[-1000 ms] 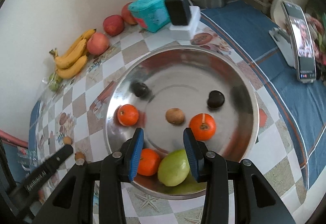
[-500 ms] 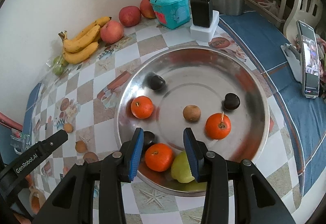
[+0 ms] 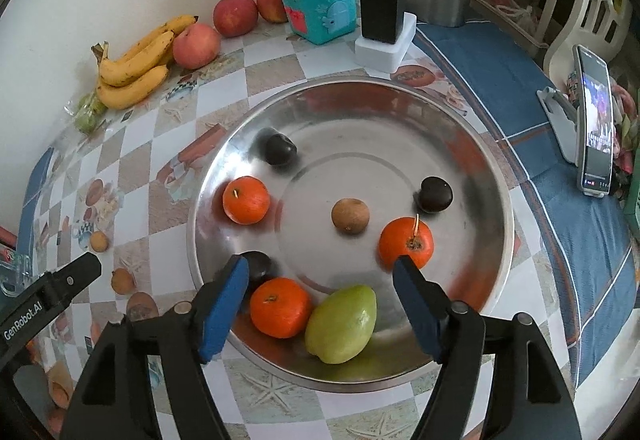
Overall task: Organize fruits
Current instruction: 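Withdraw both tools from the tray back toward the loose kiwis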
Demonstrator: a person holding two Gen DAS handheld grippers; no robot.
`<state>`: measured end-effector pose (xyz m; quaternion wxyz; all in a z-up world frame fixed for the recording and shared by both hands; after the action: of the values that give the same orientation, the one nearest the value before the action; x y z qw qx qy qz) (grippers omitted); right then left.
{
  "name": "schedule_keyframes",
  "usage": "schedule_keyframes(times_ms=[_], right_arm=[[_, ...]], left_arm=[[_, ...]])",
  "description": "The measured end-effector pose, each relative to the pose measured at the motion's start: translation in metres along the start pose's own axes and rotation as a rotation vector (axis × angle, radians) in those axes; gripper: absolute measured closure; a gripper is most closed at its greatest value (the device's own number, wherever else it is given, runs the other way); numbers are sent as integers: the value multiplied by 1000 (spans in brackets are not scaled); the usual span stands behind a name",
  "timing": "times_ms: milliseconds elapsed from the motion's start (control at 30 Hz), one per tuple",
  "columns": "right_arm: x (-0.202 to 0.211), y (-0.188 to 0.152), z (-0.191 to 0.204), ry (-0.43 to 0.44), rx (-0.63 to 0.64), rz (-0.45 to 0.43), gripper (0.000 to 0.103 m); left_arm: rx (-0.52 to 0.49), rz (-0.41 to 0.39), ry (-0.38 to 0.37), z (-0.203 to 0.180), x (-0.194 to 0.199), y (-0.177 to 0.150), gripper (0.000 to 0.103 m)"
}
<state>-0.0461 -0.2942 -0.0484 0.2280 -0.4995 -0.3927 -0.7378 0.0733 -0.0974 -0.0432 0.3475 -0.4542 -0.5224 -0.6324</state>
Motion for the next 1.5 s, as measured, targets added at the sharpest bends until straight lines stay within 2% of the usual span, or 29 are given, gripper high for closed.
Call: schedule_keyframes(times_ms=[100, 433, 467, 533, 767, 1067, 1200, 1333, 1500], right_arm=[[-2, -1, 0, 0, 0, 10, 20], [-4, -1, -2, -20, 3, 17, 19], [-4, -1, -3, -23, 4, 17, 18], [-4, -1, -4, -32, 0, 15, 4], [-2, 0, -4, -54, 17, -11, 4], [6, 5, 7, 7, 36, -83, 4], [4, 5, 14, 31, 49, -76, 4], [-1, 2, 27, 16, 116, -57, 4], [-4, -3, 44, 67, 139, -37, 4]], left_arm=[[1, 5, 8, 1, -2, 0, 0], [-2, 4, 28, 2, -5, -1, 0], [-4, 4, 30, 2, -5, -1, 0], [-10, 6, 29, 1, -5, -1, 0], [-25, -2, 32, 0, -3, 0, 0], [-24, -32, 62, 8, 2, 5, 0], [-30, -52, 85, 17, 5, 9, 0], [-37, -74, 130, 31, 9, 15, 0], [-23, -101, 185, 57, 12, 24, 0]])
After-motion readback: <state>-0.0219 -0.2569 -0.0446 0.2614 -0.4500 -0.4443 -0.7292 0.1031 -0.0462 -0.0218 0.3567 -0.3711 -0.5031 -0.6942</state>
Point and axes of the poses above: each gripper's, at about its wrist camera, not at the fingertips, and x roughly against the way its jaws point, z to its left, y to its top, the point moved 5 cm from there along -x, roughly the way its jaws point, and after that the axes turned 6 degrees about y, right-handed, at the moved point
